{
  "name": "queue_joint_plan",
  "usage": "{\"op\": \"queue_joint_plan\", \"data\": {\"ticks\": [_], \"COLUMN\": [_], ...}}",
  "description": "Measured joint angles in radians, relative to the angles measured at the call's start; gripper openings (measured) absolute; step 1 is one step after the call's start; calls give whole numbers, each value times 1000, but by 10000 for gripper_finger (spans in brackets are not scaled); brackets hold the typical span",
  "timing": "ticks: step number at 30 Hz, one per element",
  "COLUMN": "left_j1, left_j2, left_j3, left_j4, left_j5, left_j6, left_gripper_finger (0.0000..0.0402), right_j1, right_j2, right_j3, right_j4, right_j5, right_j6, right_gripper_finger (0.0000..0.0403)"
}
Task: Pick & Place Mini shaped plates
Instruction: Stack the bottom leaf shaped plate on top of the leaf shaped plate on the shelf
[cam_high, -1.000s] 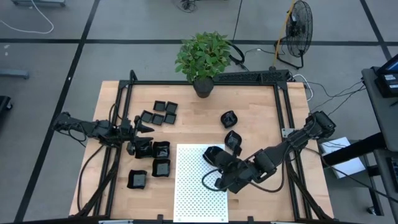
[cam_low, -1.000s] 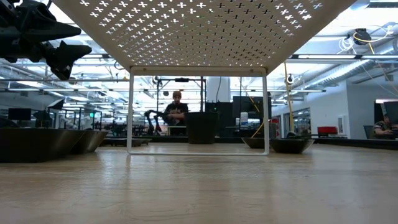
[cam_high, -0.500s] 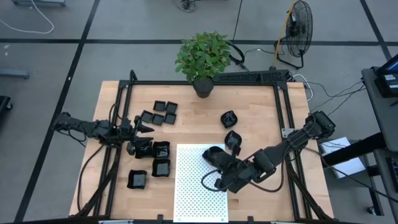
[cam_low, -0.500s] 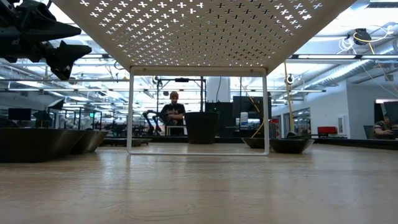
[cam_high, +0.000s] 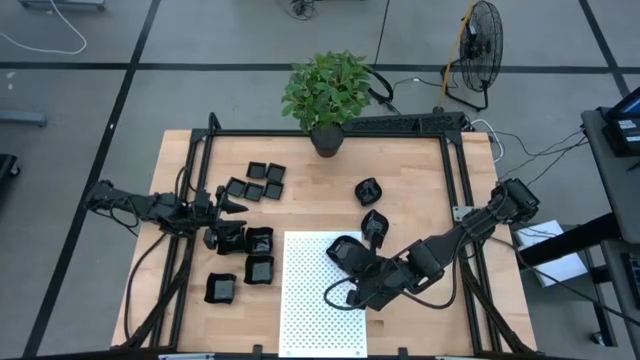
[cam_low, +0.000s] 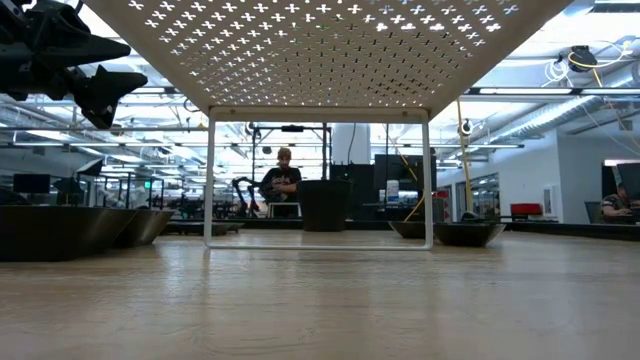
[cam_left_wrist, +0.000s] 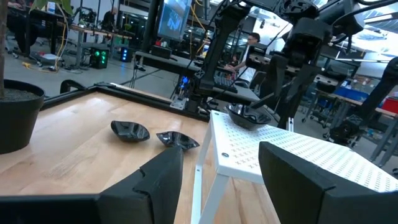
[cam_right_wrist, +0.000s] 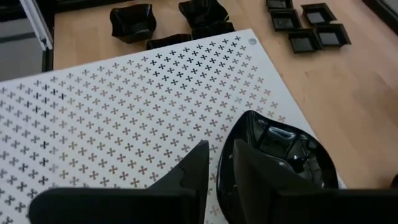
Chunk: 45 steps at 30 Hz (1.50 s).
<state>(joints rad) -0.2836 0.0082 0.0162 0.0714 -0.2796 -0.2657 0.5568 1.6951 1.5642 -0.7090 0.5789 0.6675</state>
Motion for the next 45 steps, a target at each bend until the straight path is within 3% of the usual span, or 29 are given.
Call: {"op": "queue_joint_plan", "data": {"ticks": [11, 18, 23, 28, 35, 41, 45], "left_j1": [0, 0, 0, 0, 0, 0, 0], "left_j2": [0, 0, 0, 0, 0, 0, 0], "left_j3": [0, 0, 0, 0, 0, 0, 0], "left_j4": [0, 0, 0, 0, 0, 0, 0], "left_j5": [0, 0, 0, 0, 0, 0, 0], "left_j6": [0, 0, 0, 0, 0, 0, 0], "left_gripper_finger": [214, 214, 214, 214, 214, 214, 214], "right_j1": [-15, -19, -27, -69, -186, -287, -354], "right_j2": [-22, -101, -194, -299, -456, -559, -587], "right_j3": [0, -9, -120, -301, -591, -832, -944], "right_j4": [-182, -409, -464, -464, -287, 35, 221], "right_j5": [30, 219, 230, 228, 127, -72, -137], "right_j6": [75, 213, 290, 291, 231, 128, 153], "right_gripper_finger": [64, 65, 74, 116, 175, 184, 180]}}
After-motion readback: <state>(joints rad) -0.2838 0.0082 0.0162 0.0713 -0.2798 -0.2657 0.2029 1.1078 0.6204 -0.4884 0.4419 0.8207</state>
